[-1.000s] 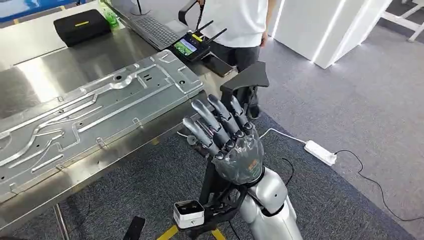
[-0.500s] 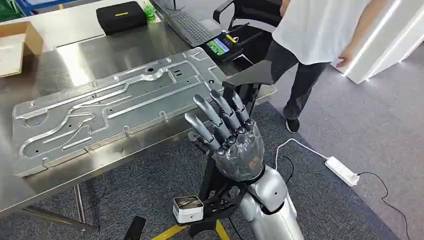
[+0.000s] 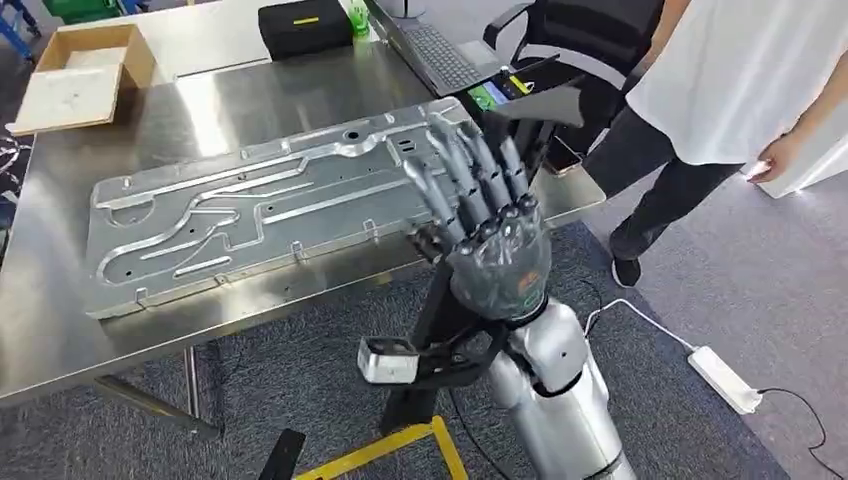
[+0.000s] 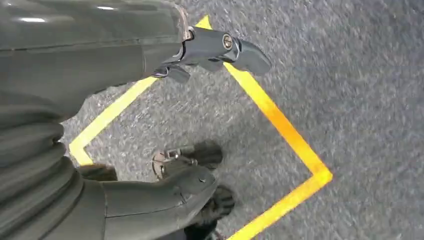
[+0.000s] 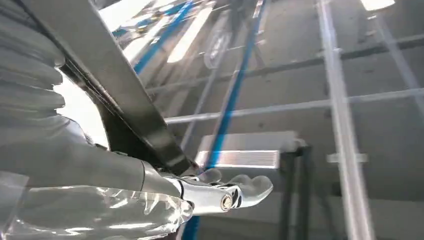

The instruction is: Take the parts from the cabinet and place them on the table.

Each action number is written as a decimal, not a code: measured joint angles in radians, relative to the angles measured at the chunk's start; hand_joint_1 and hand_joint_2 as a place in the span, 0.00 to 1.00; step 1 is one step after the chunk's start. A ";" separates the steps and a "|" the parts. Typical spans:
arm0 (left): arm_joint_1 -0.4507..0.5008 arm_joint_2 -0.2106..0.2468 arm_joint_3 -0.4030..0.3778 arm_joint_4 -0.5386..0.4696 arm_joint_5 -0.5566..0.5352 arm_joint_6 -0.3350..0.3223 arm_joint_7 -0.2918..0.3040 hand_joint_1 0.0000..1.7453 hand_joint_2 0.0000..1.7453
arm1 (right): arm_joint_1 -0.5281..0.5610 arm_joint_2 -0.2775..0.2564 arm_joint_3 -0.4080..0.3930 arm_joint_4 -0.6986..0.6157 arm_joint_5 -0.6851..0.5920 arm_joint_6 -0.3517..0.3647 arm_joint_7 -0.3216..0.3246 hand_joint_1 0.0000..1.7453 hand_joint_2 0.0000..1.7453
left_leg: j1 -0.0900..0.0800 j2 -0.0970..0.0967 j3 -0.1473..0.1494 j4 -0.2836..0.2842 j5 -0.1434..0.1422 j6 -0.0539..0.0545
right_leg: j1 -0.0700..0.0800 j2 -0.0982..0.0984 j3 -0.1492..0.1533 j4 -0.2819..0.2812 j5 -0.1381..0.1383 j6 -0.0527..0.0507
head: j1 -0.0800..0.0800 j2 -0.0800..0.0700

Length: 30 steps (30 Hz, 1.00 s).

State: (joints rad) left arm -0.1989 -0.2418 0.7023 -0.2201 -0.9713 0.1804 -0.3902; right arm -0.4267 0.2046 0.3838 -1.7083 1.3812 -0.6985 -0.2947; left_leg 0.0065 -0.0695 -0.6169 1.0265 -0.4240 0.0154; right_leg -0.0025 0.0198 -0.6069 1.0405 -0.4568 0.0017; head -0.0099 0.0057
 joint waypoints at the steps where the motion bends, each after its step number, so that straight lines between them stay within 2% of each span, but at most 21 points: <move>1: 0.000 -0.001 -0.002 0.000 0.001 -0.001 -0.001 0.00 1.00 | -0.016 -0.010 0.002 0.006 0.012 0.000 0.018 0.00 1.00 | -0.002 -0.002 0.000 -0.001 0.000 -0.006 | -0.004 -0.001 0.003 -0.006 0.004 -0.005 | 0.000 0.000; 2: 0.000 -0.001 -0.003 0.000 0.004 -0.002 -0.002 0.00 1.00 | -0.034 -0.017 0.004 0.011 0.020 0.000 0.035 0.00 1.00 | -0.002 0.013 -0.004 0.010 -0.008 -0.009 | -0.014 -0.009 0.009 -0.018 0.011 -0.012 | 0.000 0.000; 3: 0.000 -0.001 -0.003 0.000 0.009 -0.003 -0.004 0.00 1.00 | -0.053 -0.028 0.006 0.019 0.029 0.000 0.054 0.00 1.00 | -0.004 0.039 -0.018 0.045 -0.035 -0.013 | -0.013 -0.012 0.011 -0.021 0.012 -0.018 | -0.001 0.000; 4: -0.002 -0.001 -0.005 0.000 0.011 -0.005 -0.005 0.00 1.00 | -0.078 -0.041 0.011 0.026 0.036 0.000 0.067 0.00 1.00 | -0.002 0.050 -0.047 0.108 -0.072 -0.016 | -0.013 -0.016 0.011 -0.021 0.012 -0.019 | -0.001 0.000; 6: -0.002 -0.001 -0.008 0.000 0.017 -0.006 -0.004 0.00 1.00 | -0.125 -0.072 0.021 0.049 0.054 0.000 0.096 0.00 1.00 | 0.003 0.056 -0.124 0.270 -0.138 -0.024 | -0.011 -0.025 0.010 -0.019 0.011 -0.020 | -0.001 0.000; 7: -0.001 -0.001 -0.011 0.000 0.018 -0.008 -0.002 0.00 1.00 | -0.143 -0.085 0.027 0.061 0.060 0.000 0.105 0.00 1.00 | 0.005 0.057 -0.143 0.307 -0.142 -0.027 | -0.011 -0.030 0.009 -0.018 0.011 -0.020 | -0.001 0.000; 8: 0.001 -0.001 -0.013 0.000 0.018 -0.008 0.000 0.00 1.00 | -0.160 -0.095 0.034 0.073 0.062 0.000 0.110 0.00 1.00 | 0.006 0.059 -0.137 0.294 -0.122 -0.028 | -0.011 -0.033 0.009 -0.017 0.010 -0.020 | -0.001 0.000; 9: 0.001 -0.001 -0.014 0.000 0.018 -0.008 0.000 0.00 1.00 | -0.174 -0.102 0.039 0.081 0.062 0.000 0.113 0.00 1.00 | 0.007 0.063 -0.108 0.234 -0.084 -0.029 | -0.011 -0.036 0.010 -0.016 0.010 -0.019 | -0.001 0.000; 11: 0.000 -0.001 -0.016 0.000 0.018 -0.008 0.001 0.00 1.00 | -0.196 -0.111 0.046 0.091 0.062 0.000 0.115 0.00 1.00 | 0.008 0.072 -0.015 0.057 -0.005 -0.025 | -0.011 -0.039 0.011 -0.011 0.006 -0.013 | -0.001 0.000; 12: -0.002 -0.001 -0.019 0.000 0.018 -0.008 0.001 0.00 1.00 | -0.207 -0.114 0.048 0.095 0.062 0.000 0.116 0.00 1.00 | 0.002 0.080 0.010 0.005 -0.016 -0.020 | -0.004 -0.040 0.009 -0.007 0.002 -0.006 | -0.001 0.000; 13: -0.003 -0.002 -0.020 0.000 0.018 -0.008 0.002 0.00 1.00 | -0.214 -0.120 0.051 0.099 0.064 0.000 0.117 0.00 1.00 | 0.001 0.077 0.009 0.004 -0.011 -0.011 | -0.003 -0.040 0.007 -0.006 0.003 -0.001 | 0.000 0.000; 15: -0.001 -0.004 -0.022 0.000 0.017 -0.008 0.003 0.00 1.00 | -0.227 -0.128 0.063 0.108 0.079 0.000 0.125 0.00 1.00 | -0.001 0.072 0.008 0.004 -0.011 -0.005 | -0.004 -0.044 0.010 -0.011 0.005 0.008 | 0.000 0.000; 17: -0.002 -0.009 -0.026 0.000 0.016 -0.008 0.003 0.00 1.00 | -0.251 -0.139 0.081 0.120 0.094 0.000 0.136 0.00 1.00 | 0.006 0.070 0.016 -0.012 0.000 0.014 | -0.011 -0.046 0.009 -0.002 -0.003 0.020 | 0.000 0.000; 18: -0.006 -0.010 -0.028 0.000 0.017 -0.008 0.002 0.00 1.00 | -0.264 -0.146 0.088 0.126 0.096 0.000 0.141 0.00 1.00 | 0.005 0.069 0.017 -0.016 0.001 0.019 | -0.010 -0.036 -0.004 0.027 -0.026 0.024 | 0.001 0.000; 21: -0.013 -0.018 -0.031 0.000 0.018 -0.012 0.002 0.00 1.00 | -0.310 -0.170 0.116 0.155 0.089 0.015 0.154 0.00 1.00 | 0.004 0.066 0.012 -0.014 0.002 0.025 | -0.012 -0.027 -0.116 0.251 -0.130 0.032 | 0.000 0.000; 22: -0.013 -0.018 -0.033 0.000 0.018 -0.013 0.003 0.00 1.00 | -0.324 -0.180 0.129 0.167 0.081 0.025 0.158 0.00 1.00 | 0.004 0.065 0.012 -0.013 0.002 0.025 | -0.011 -0.027 -0.141 0.293 -0.133 0.034 | 0.000 0.000; 23: -0.012 -0.018 -0.036 0.000 0.018 -0.015 0.004 0.00 1.00 | -0.339 -0.189 0.140 0.180 0.069 0.038 0.159 0.00 1.00 | 0.004 0.064 0.012 -0.012 0.002 0.025 | -0.012 -0.027 -0.141 0.284 -0.111 0.034 | 0.000 0.000; 24: -0.013 -0.018 -0.038 0.000 0.018 -0.017 0.004 0.00 1.00 | -0.356 -0.195 0.148 0.189 0.061 0.045 0.159 0.00 1.00 | 0.004 0.062 0.012 -0.010 0.001 0.023 | -0.013 -0.027 -0.118 0.230 -0.071 0.032 | 0.000 0.000; 26: -0.015 -0.021 -0.042 0.000 0.018 -0.018 0.004 0.00 1.00 | -0.385 -0.202 0.160 0.201 0.053 0.048 0.159 0.00 1.00 | 0.004 0.058 0.013 -0.005 -0.003 0.017 | -0.014 -0.025 -0.033 0.051 0.020 0.026 | 0.000 0.000; 27: -0.016 -0.021 -0.044 0.000 0.018 -0.019 0.004 0.00 1.00 | -0.397 -0.207 0.164 0.207 0.052 0.053 0.159 0.00 1.00 | -0.002 0.057 0.010 -0.001 -0.007 0.012 | -0.010 -0.020 -0.009 0.001 0.014 0.021 | 0.000 0.000; 30: -0.018 -0.021 -0.048 0.000 0.019 -0.021 0.004 0.00 1.00 | -0.431 -0.215 0.182 0.234 0.048 0.085 0.158 0.00 1.00 | -0.003 0.055 0.008 -0.005 -0.004 0.000 | -0.006 -0.020 -0.013 -0.004 0.015 0.010 | 0.000 0.000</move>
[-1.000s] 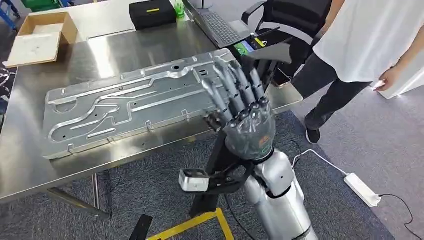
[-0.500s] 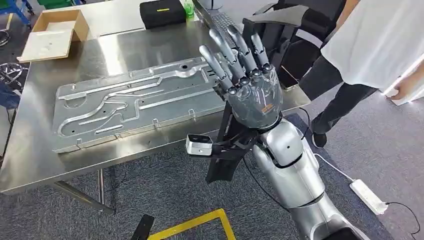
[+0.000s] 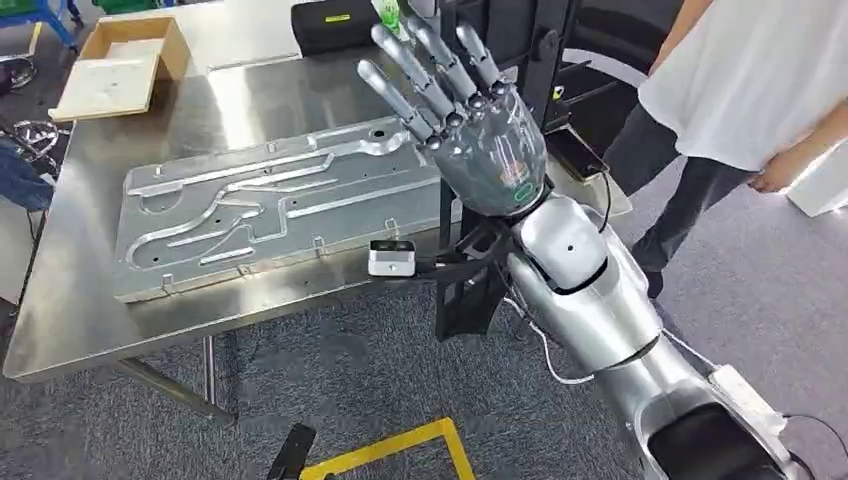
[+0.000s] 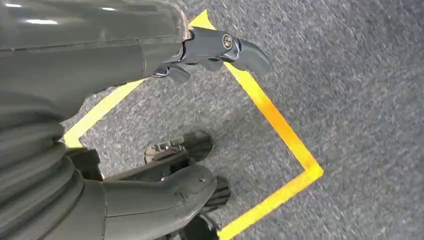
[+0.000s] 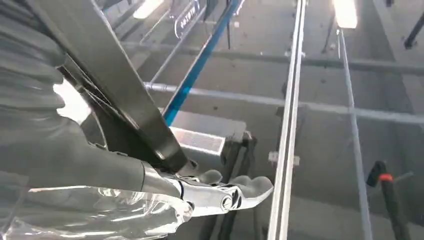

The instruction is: Take the parts from the cabinet and place them on the table.

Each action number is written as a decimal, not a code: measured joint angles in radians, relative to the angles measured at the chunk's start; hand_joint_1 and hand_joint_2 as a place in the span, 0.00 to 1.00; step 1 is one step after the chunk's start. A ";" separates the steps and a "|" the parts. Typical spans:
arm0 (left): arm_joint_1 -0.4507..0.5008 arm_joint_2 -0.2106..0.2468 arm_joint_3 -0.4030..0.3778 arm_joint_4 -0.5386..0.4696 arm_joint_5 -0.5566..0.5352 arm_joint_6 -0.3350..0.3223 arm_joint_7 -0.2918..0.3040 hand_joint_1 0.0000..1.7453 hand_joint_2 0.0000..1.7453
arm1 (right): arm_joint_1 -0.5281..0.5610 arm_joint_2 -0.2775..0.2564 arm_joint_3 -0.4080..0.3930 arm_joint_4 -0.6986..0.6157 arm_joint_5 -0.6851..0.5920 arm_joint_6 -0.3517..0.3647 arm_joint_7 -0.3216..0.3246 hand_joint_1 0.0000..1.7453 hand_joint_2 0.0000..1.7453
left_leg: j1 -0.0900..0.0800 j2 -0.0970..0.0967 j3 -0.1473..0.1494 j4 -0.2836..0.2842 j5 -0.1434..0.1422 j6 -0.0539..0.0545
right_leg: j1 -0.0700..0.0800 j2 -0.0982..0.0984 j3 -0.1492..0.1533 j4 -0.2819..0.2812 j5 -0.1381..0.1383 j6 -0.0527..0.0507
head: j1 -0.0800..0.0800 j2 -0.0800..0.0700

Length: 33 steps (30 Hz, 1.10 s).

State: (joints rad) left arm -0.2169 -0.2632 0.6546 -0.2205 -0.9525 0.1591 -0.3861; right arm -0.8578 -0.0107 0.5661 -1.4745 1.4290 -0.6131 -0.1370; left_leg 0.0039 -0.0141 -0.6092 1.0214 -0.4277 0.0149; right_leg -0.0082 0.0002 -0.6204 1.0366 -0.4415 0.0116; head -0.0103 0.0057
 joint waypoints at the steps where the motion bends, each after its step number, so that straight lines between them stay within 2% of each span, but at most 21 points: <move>1: 0.000 0.000 -0.001 0.000 0.000 -0.002 0.000 0.00 1.00 | -0.014 -0.003 0.004 0.014 -0.004 0.005 0.000 0.00 1.00 | 0.000 -0.001 0.001 -0.001 -0.001 -0.007 | -0.002 0.000 0.001 -0.004 0.003 -0.007 | 0.000 0.000; 3: -0.002 0.000 -0.004 0.000 0.001 -0.002 0.000 0.00 1.00 | -0.043 -0.005 0.010 0.035 -0.010 0.005 0.000 0.00 1.00 | 0.004 0.005 -0.019 0.047 -0.036 -0.017 | -0.008 -0.005 0.007 -0.012 0.007 -0.023 | 0.000 0.000; 6: -0.002 0.000 -0.005 0.000 0.005 -0.004 0.000 0.00 1.00 | -0.065 -0.006 0.021 0.057 -0.003 0.000 -0.002 0.00 1.00 | 0.008 0.007 -0.130 0.277 -0.139 -0.028 | -0.004 -0.007 0.007 -0.011 0.005 -0.030 | 0.000 0.000; 7: -0.001 0.000 -0.005 0.000 0.008 -0.005 0.002 0.00 1.00 | -0.066 -0.007 0.030 0.063 0.008 -0.003 -0.001 0.00 1.00 | 0.008 0.007 -0.153 0.320 -0.146 -0.029 | -0.004 -0.007 0.007 -0.011 0.005 -0.030 | 0.000 0.000; 8: 0.000 0.000 -0.005 0.000 0.009 -0.004 0.004 0.00 1.00 | -0.067 -0.008 0.037 0.069 0.021 -0.004 -0.001 0.00 1.00 | 0.008 0.007 -0.154 0.314 -0.127 -0.028 | -0.003 -0.014 0.008 -0.011 0.004 -0.031 | 0.000 0.000; 9: -0.001 0.000 -0.005 0.000 0.010 -0.004 0.006 0.00 1.00 | -0.071 -0.008 0.045 0.073 0.030 -0.005 -0.001 0.00 1.00 | 0.008 0.008 -0.134 0.265 -0.091 -0.026 | -0.003 -0.014 0.009 -0.010 0.002 -0.031 | 0.000 0.000; 11: -0.004 0.000 -0.006 0.000 0.011 -0.002 0.008 0.00 1.00 | -0.086 -0.008 0.060 0.080 0.043 -0.005 -0.001 0.00 1.00 | 0.006 0.027 -0.044 0.078 0.004 -0.015 | -0.002 -0.019 0.016 -0.007 -0.003 -0.027 | 0.000 0.000; 12: -0.006 0.000 -0.007 0.000 0.011 -0.002 0.008 0.00 1.00 | -0.094 -0.008 0.065 0.083 0.046 -0.005 0.000 0.00 1.00 | 0.000 0.061 -0.019 0.018 0.008 -0.007 | 0.001 -0.023 0.017 -0.006 -0.007 -0.022 | 0.000 0.000; 16: -0.010 -0.002 -0.010 0.000 0.012 -0.002 0.009 0.00 1.00 | -0.109 -0.010 0.081 0.093 0.047 -0.007 0.001 0.00 1.00 | -0.007 0.034 -0.018 0.005 0.010 0.008 | 0.008 -0.051 0.018 -0.007 -0.010 -0.007 | 0.000 0.000; 17: -0.010 -0.003 -0.011 0.000 0.013 -0.002 0.009 0.00 1.00 | -0.111 -0.011 0.084 0.094 0.047 -0.008 0.001 0.00 1.00 | 0.003 0.026 -0.011 -0.006 0.017 0.017 | 0.006 -0.048 0.015 0.000 -0.020 0.002 | 0.000 0.000; 18: -0.012 -0.004 -0.012 0.000 0.013 -0.002 0.009 0.00 1.00 | -0.114 -0.011 0.085 0.095 0.047 -0.008 0.002 0.00 1.00 | 0.002 0.019 -0.010 -0.008 0.019 0.022 | 0.002 -0.030 0.006 0.026 -0.039 0.005 | 0.001 0.000; 21: -0.014 -0.005 -0.013 0.000 0.018 -0.002 0.007 0.00 1.00 | -0.119 -0.017 0.098 0.100 0.047 -0.009 0.011 0.00 1.00 | 0.003 -0.006 -0.012 -0.007 0.019 0.028 | -0.001 -0.008 -0.102 0.249 -0.143 0.014 | 0.000 0.000; 22: -0.013 -0.004 -0.013 0.000 0.018 -0.002 0.007 0.00 1.00 | -0.119 -0.018 0.106 0.102 0.046 -0.009 0.013 0.00 1.00 | 0.003 -0.015 -0.012 -0.006 0.019 0.028 | -0.002 -0.007 -0.131 0.298 -0.150 0.015 | 0.000 0.000; 24: -0.012 -0.005 -0.014 0.000 0.018 -0.002 0.007 0.00 1.00 | -0.119 -0.022 0.116 0.108 0.046 -0.008 0.015 0.00 1.00 | 0.004 -0.038 -0.012 -0.003 0.018 0.027 | -0.006 -0.004 -0.118 0.253 -0.095 0.015 | 0.000 0.000; 25: -0.013 -0.005 -0.014 0.000 0.018 -0.002 0.006 0.00 1.00 | -0.121 -0.023 0.121 0.109 0.046 -0.008 0.016 0.00 1.00 | 0.004 -0.051 -0.011 0.000 0.017 0.025 | -0.008 0.003 -0.078 0.167 -0.044 0.014 | 0.000 0.000; 26: -0.014 -0.005 -0.015 0.000 0.018 -0.001 0.006 0.00 1.00 | -0.125 -0.023 0.124 0.109 0.045 -0.008 0.018 0.00 1.00 | 0.006 -0.062 -0.011 0.003 0.015 0.022 | -0.013 0.024 -0.037 0.078 0.000 0.013 | 0.000 0.000; 27: -0.015 -0.005 -0.016 0.000 0.019 0.000 0.006 0.00 1.00 | -0.130 -0.024 0.129 0.111 0.044 -0.008 0.019 0.00 1.00 | 0.004 -0.070 -0.015 0.006 0.013 0.017 | -0.016 0.072 -0.007 0.017 -0.001 0.010 | 0.000 0.000; 30: -0.017 -0.005 -0.016 0.000 0.021 0.002 0.006 0.00 1.00 | -0.139 -0.026 0.139 0.115 0.042 -0.010 0.023 0.00 1.00 | 0.007 -0.097 -0.026 0.006 0.018 0.000 | -0.009 0.053 -0.005 0.008 -0.003 0.005 | 0.000 0.000; 31: -0.014 -0.004 -0.016 0.000 0.021 0.002 0.006 0.00 1.00 | -0.141 -0.027 0.143 0.118 0.042 -0.010 0.024 0.00 1.00 | 0.007 -0.108 -0.027 0.004 0.020 -0.008 | -0.008 0.041 -0.003 0.006 -0.001 -0.002 | 0.000 0.000; 32: -0.014 -0.002 -0.016 0.000 0.022 0.002 0.006 0.00 1.00 | -0.144 -0.027 0.146 0.119 0.042 -0.010 0.024 0.00 1.00 | 0.010 -0.106 -0.033 0.011 0.013 -0.012 | -0.020 0.025 0.001 -0.005 0.005 -0.012 | 0.000 0.000; 33: -0.013 -0.001 -0.016 0.000 0.023 0.003 0.005 0.00 1.00 | -0.148 -0.027 0.150 0.121 0.042 -0.011 0.024 0.00 1.00 | 0.003 -0.056 -0.043 0.039 -0.007 -0.017 | -0.017 0.018 0.005 -0.009 0.005 -0.019 | -0.002 0.000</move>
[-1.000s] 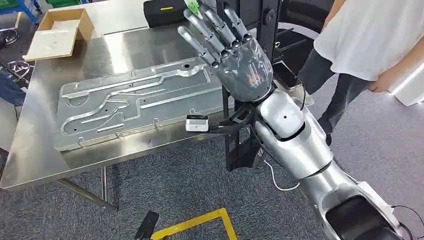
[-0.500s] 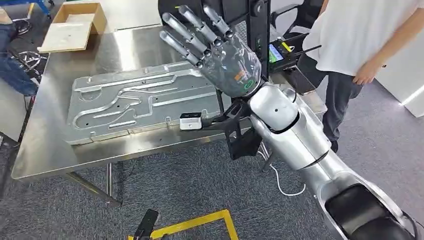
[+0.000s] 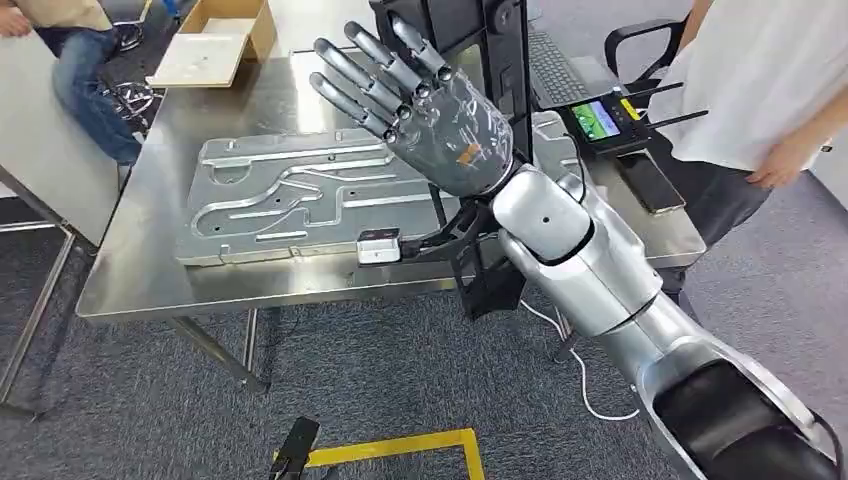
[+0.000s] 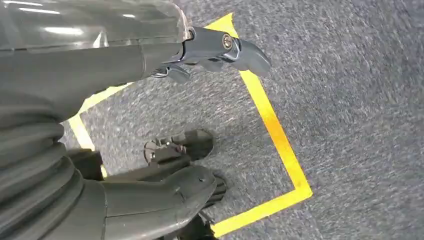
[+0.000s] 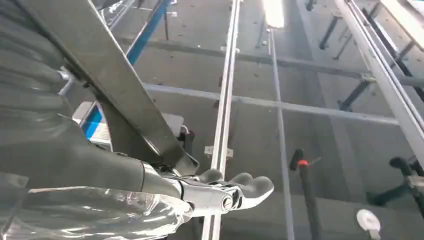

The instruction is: Take the parts from the cabinet and place them on the table.

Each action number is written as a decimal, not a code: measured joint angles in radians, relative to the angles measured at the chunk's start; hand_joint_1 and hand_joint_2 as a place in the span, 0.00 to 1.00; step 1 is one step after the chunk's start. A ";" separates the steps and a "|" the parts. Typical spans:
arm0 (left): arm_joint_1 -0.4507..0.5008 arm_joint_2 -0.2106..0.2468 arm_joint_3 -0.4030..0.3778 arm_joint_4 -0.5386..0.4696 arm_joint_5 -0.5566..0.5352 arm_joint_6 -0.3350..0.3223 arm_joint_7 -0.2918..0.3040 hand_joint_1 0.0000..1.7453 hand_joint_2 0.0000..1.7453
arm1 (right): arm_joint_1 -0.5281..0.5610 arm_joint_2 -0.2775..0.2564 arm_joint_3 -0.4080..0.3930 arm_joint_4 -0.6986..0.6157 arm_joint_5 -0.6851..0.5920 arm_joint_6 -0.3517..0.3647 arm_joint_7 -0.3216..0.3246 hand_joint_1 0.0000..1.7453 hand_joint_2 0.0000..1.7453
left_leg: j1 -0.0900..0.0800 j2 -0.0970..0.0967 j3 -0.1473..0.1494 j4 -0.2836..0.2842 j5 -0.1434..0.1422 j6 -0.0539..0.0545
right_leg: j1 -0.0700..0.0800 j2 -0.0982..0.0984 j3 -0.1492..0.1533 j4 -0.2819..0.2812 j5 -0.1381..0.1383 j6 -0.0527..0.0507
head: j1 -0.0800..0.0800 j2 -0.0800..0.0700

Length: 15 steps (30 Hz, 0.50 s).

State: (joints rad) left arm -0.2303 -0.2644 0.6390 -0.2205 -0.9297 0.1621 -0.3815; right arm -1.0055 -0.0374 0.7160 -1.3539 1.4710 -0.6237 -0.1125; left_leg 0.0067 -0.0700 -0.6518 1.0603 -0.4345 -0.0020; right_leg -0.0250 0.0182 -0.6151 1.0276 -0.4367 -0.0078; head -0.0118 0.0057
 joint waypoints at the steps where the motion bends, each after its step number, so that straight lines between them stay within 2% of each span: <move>1: -0.002 0.000 0.000 0.000 0.001 0.000 -0.002 0.00 1.00 | -0.006 0.000 0.001 0.001 0.000 -0.002 0.000 0.00 1.00 | 0.001 0.030 -0.027 0.057 -0.034 -0.003 | 0.003 -0.012 0.000 0.000 -0.001 -0.009 | -0.003 0.000; 2: -0.003 0.000 0.000 0.000 0.004 0.000 -0.002 0.00 1.00 | -0.007 -0.001 0.002 0.002 0.000 -0.003 0.001 0.00 1.00 | 0.005 0.049 -0.070 0.146 -0.075 -0.006 | 0.006 -0.025 0.001 0.001 -0.002 -0.011 | -0.004 0.000; 3: -0.002 0.000 0.000 0.000 0.006 0.000 -0.002 0.00 1.00 | -0.006 -0.002 0.004 0.003 0.000 -0.003 0.001 0.00 1.00 | 0.006 0.056 -0.105 0.217 -0.101 -0.008 | 0.009 -0.037 0.001 0.001 -0.004 -0.014 | -0.003 0.000; 4: -0.001 0.000 0.000 0.000 0.007 0.000 -0.003 0.00 1.00 | -0.005 -0.002 0.006 0.005 0.000 -0.003 0.001 0.00 1.00 | 0.006 0.060 -0.129 0.262 -0.108 -0.010 | 0.010 -0.049 0.001 0.001 -0.005 -0.014 | -0.004 0.000; 5: 0.001 0.001 0.000 0.000 0.008 0.001 -0.003 0.00 1.00 | -0.004 -0.002 0.009 0.006 0.000 -0.003 0.001 0.00 1.00 | 0.006 0.063 -0.130 0.259 -0.095 -0.011 | 0.010 -0.058 0.001 0.002 -0.007 -0.013 | -0.003 0.000; 6: 0.002 0.002 0.000 0.000 0.008 0.001 -0.003 0.00 1.00 | -0.004 -0.002 0.011 0.006 0.000 -0.003 0.001 0.00 1.00 | 0.006 0.065 -0.109 0.216 -0.064 -0.010 | 0.011 -0.069 0.002 0.002 -0.008 -0.011 | -0.004 0.000; 7: 0.001 0.003 0.000 0.000 0.009 0.001 -0.003 0.00 1.00 | -0.005 -0.002 0.012 0.006 0.000 -0.003 0.001 0.00 1.00 | 0.006 0.069 -0.071 0.142 -0.025 -0.007 | 0.011 -0.079 0.004 0.003 -0.011 -0.009 | -0.003 0.000; 8: 0.000 0.004 0.000 0.000 0.009 0.001 -0.004 0.00 1.00 | -0.006 -0.002 0.013 0.006 0.000 -0.003 0.001 0.00 1.00 | 0.004 0.094 -0.015 0.038 0.020 -0.001 | 0.012 -0.090 0.009 0.005 -0.015 -0.005 | -0.004 0.000; 9: -0.001 0.005 0.000 0.000 0.009 0.001 -0.004 0.00 1.00 | -0.006 -0.002 0.013 0.006 0.000 -0.003 0.001 0.00 1.00 | -0.004 0.139 0.015 -0.023 0.016 0.005 | 0.016 -0.099 0.012 0.006 -0.019 0.000 | -0.003 0.000; 10: -0.003 0.005 0.000 0.000 0.009 0.001 -0.005 0.00 1.00 | -0.007 -0.004 0.013 0.006 0.000 -0.003 0.001 0.00 1.00 | -0.011 0.132 0.019 -0.031 0.019 0.013 | 0.022 -0.105 0.011 0.010 -0.022 0.005 | -0.003 0.000; 13: 0.000 0.006 0.000 0.000 0.009 0.001 -0.005 0.00 1.00 | -0.007 -0.004 0.014 0.007 0.000 -0.004 0.001 0.00 1.00 | -0.011 0.099 0.014 -0.031 0.021 0.025 | 0.024 -0.135 0.018 0.005 -0.025 0.017 | -0.003 0.000; 14: 0.001 0.006 0.000 0.000 0.009 0.001 -0.005 0.00 1.00 | -0.007 -0.004 0.014 0.007 0.000 -0.004 0.001 0.00 1.00 | -0.002 0.090 0.022 -0.041 0.027 0.034 | 0.019 -0.125 0.017 0.010 -0.033 0.027 | -0.003 0.000; 15: 0.000 0.006 0.000 0.000 0.009 0.001 -0.005 0.00 1.00 | -0.007 -0.004 0.014 0.007 0.000 -0.004 0.001 0.00 1.00 | -0.002 0.080 0.023 -0.044 0.029 0.037 | 0.013 -0.076 0.011 0.032 -0.050 0.032 | -0.003 0.000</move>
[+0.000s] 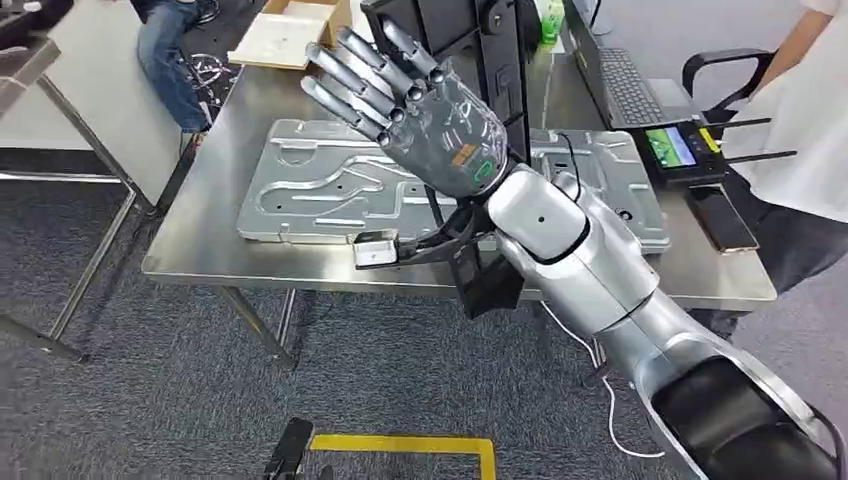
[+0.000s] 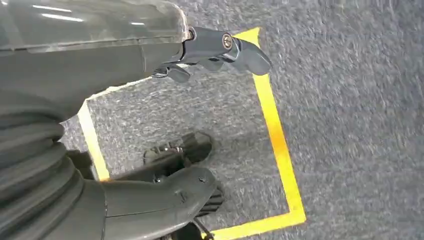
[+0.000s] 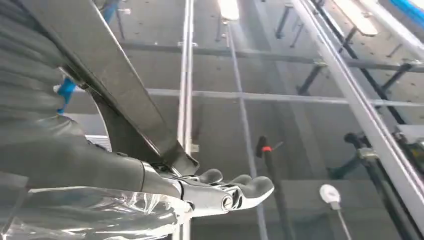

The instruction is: Take the parts from the cabinet and place them on the table.

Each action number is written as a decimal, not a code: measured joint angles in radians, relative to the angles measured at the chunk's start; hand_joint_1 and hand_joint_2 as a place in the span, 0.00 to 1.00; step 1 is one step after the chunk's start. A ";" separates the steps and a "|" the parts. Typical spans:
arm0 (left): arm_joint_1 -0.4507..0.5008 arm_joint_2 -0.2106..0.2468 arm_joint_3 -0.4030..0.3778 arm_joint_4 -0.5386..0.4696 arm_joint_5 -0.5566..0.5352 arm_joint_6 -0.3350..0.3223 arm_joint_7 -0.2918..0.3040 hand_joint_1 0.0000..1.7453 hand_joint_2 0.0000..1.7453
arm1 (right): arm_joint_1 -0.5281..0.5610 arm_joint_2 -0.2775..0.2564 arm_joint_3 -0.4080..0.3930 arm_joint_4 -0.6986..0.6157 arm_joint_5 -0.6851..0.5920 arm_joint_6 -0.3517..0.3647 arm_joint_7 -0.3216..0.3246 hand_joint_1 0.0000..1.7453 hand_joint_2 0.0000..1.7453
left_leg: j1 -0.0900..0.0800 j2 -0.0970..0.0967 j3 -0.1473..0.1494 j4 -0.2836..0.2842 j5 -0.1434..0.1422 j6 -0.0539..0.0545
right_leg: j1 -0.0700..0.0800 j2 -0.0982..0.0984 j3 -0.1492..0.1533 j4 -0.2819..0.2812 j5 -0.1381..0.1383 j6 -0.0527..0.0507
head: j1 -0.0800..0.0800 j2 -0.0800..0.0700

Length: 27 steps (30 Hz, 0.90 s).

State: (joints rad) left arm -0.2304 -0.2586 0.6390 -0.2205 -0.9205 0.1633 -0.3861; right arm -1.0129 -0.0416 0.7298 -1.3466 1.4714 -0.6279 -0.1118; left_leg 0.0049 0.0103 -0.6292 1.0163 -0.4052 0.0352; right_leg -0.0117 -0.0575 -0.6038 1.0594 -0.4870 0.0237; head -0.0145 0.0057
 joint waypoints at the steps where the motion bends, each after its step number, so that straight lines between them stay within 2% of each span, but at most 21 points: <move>1: -0.003 0.000 0.000 0.000 0.000 0.000 0.000 0.00 1.00 | -0.001 -0.001 0.000 0.000 0.000 -0.001 0.000 0.00 1.00 | 0.001 -0.003 -0.001 0.000 0.001 0.006 | -0.002 0.033 -0.027 0.057 -0.036 0.002 | 0.000 0.000; 2: -0.004 0.000 0.000 0.000 0.000 0.000 0.000 0.00 1.00 | -0.001 -0.007 0.000 0.000 0.000 -0.001 0.000 0.00 1.00 | 0.002 -0.007 -0.001 0.000 0.001 0.010 | -0.002 0.048 -0.067 0.138 -0.076 0.005 | 0.000 0.000; 3: -0.004 -0.001 0.000 0.000 0.000 0.000 0.000 0.00 1.00 | 0.002 -0.008 0.000 0.000 0.000 -0.001 0.000 0.00 1.00 | 0.002 -0.017 -0.001 0.001 0.000 0.010 | -0.002 0.054 -0.108 0.216 -0.104 0.007 | 0.000 0.000; 4: -0.003 -0.001 0.000 0.000 0.000 0.000 0.000 0.00 1.00 | 0.003 -0.009 0.000 0.002 0.000 -0.001 0.000 0.00 1.00 | 0.001 -0.023 -0.001 0.002 0.000 0.012 | -0.002 0.055 -0.141 0.272 -0.115 0.009 | 0.000 0.000; 5: -0.001 -0.001 0.000 0.000 0.000 0.000 0.000 0.00 1.00 | 0.005 -0.009 0.000 0.002 0.000 -0.001 0.000 0.00 1.00 | 0.001 -0.030 0.000 0.003 -0.001 0.012 | -0.002 0.055 -0.149 0.276 -0.100 0.009 | 0.000 0.000; 6: -0.001 -0.001 0.000 0.000 0.000 0.000 0.000 0.00 1.00 | 0.004 -0.009 0.001 0.002 0.000 -0.001 0.000 0.00 1.00 | 0.001 -0.037 0.001 0.004 -0.002 0.011 | -0.003 0.055 -0.135 0.233 -0.060 0.007 | 0.000 0.000; 8: -0.002 -0.001 -0.001 0.000 0.000 -0.001 -0.002 0.00 1.00 | -0.002 -0.012 0.000 0.002 0.000 -0.001 0.000 0.00 1.00 | 0.001 -0.049 0.004 0.008 -0.006 0.006 | -0.003 0.057 -0.059 0.059 0.041 0.000 | 0.000 0.000; 9: -0.001 -0.001 -0.001 0.000 0.001 -0.004 -0.004 0.00 1.00 | -0.007 -0.013 0.000 0.002 0.000 0.000 0.000 0.00 1.00 | 0.001 -0.051 0.003 0.009 -0.009 0.002 | -0.002 0.067 -0.035 -0.008 0.054 -0.007 | 0.000 0.000; 10: -0.003 -0.001 -0.002 0.000 0.004 -0.010 -0.008 0.00 1.00 | -0.012 -0.013 0.001 0.002 0.000 0.000 0.000 0.00 1.00 | -0.006 -0.053 -0.004 0.016 -0.010 -0.004 | 0.002 0.070 -0.027 -0.023 0.051 -0.010 | 0.000 0.000; 13: 0.001 0.000 -0.001 0.000 0.010 -0.037 -0.020 0.00 1.00 | -0.021 -0.016 0.000 0.002 0.000 0.002 0.000 0.00 1.00 | -0.001 -0.056 -0.004 0.009 -0.008 -0.018 | 0.006 0.068 -0.030 -0.020 0.053 -0.022 | 0.000 0.000; 14: 0.001 0.003 -0.001 0.000 0.011 -0.044 -0.022 0.00 1.00 | -0.027 -0.016 0.000 0.002 0.000 0.002 0.001 0.00 1.00 | -0.005 -0.055 -0.006 0.013 -0.015 -0.024 | -0.006 0.063 -0.025 -0.030 0.058 -0.030 | 0.000 0.000; 15: 0.002 0.003 -0.001 0.000 0.012 -0.047 -0.024 0.00 1.00 | -0.034 -0.016 0.000 0.002 0.000 0.004 0.001 0.00 1.00 | -0.003 -0.041 -0.012 0.033 -0.031 -0.029 | -0.005 0.061 -0.021 -0.033 0.059 -0.034 | 0.000 0.000; 16: 0.001 0.003 -0.001 0.000 0.013 -0.054 -0.026 0.00 1.00 | -0.046 -0.016 0.000 0.002 0.000 0.005 0.006 0.00 1.00 | -0.001 -0.030 -0.036 0.091 -0.068 -0.036 | -0.005 0.059 -0.021 -0.033 0.058 -0.042 | -0.001 0.000; 18: 0.002 0.004 -0.001 0.000 0.017 -0.064 -0.030 0.00 1.00 | -0.062 -0.018 -0.003 0.005 0.006 0.006 0.014 0.00 1.00 | 0.005 -0.023 -0.112 0.254 -0.141 -0.045 | -0.003 0.055 -0.020 -0.033 0.056 -0.045 | 0.000 0.000; 19: 0.005 0.005 -0.002 0.000 0.016 -0.067 -0.034 0.00 1.00 | -0.066 -0.019 -0.005 0.007 0.007 0.006 0.018 0.00 1.00 | 0.006 -0.021 -0.139 0.310 -0.154 -0.048 | -0.002 0.053 -0.020 -0.033 0.055 -0.045 | -0.001 0.000; 20: 0.007 0.006 -0.002 0.000 0.016 -0.070 -0.037 0.00 1.00 | -0.068 -0.019 -0.009 0.010 0.007 0.006 0.018 0.00 1.00 | 0.007 -0.020 -0.144 0.318 -0.144 -0.049 | -0.002 0.052 -0.020 -0.033 0.054 -0.045 | -0.001 0.000; 21: 0.009 0.007 -0.002 0.000 0.016 -0.071 -0.038 0.00 1.00 | -0.071 -0.020 -0.015 0.012 0.009 0.006 0.018 0.00 1.00 | 0.007 -0.018 -0.126 0.278 -0.111 -0.049 | -0.002 0.051 -0.018 -0.032 0.052 -0.044 | -0.001 0.000; 23: 0.010 0.010 -0.002 0.000 0.016 -0.071 -0.039 0.00 1.00 | -0.078 -0.021 -0.026 0.015 0.015 0.004 0.019 0.00 1.00 | 0.007 -0.013 -0.045 0.116 -0.026 -0.043 | -0.002 0.049 -0.013 -0.028 0.047 -0.039 | -0.001 0.000; 24: 0.010 0.011 -0.003 0.000 0.016 -0.072 -0.040 0.00 1.00 | -0.081 -0.021 -0.032 0.016 0.021 0.001 0.021 0.00 1.00 | 0.007 -0.006 -0.009 0.039 -0.007 -0.037 | -0.002 0.048 -0.011 -0.027 0.044 -0.034 | -0.001 0.000; 25: 0.009 0.012 -0.004 0.000 0.016 -0.072 -0.041 0.00 1.00 | -0.085 -0.022 -0.038 0.016 0.026 -0.002 0.023 0.00 1.00 | 0.000 -0.004 0.009 0.010 -0.023 -0.034 | 0.007 0.048 -0.015 -0.021 0.040 -0.028 | -0.001 0.000; 27: 0.011 0.013 -0.005 0.000 0.018 -0.073 -0.045 0.00 1.00 | -0.085 -0.022 -0.044 0.017 0.030 -0.003 0.029 0.00 1.00 | -0.001 -0.009 0.006 0.016 -0.026 -0.023 | 0.006 0.046 -0.013 -0.027 0.041 -0.020 | 0.000 0.000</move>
State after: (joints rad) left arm -0.2197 -0.2461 0.6336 -0.2205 -0.9022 0.0904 -0.4307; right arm -1.0984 -0.0633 0.6859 -1.3294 1.5011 -0.6313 -0.0824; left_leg 0.0039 0.0017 -0.6236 1.0319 -0.4310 0.0120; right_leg -0.0059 -0.0120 -0.6167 1.0325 -0.4463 0.0041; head -0.0149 0.0057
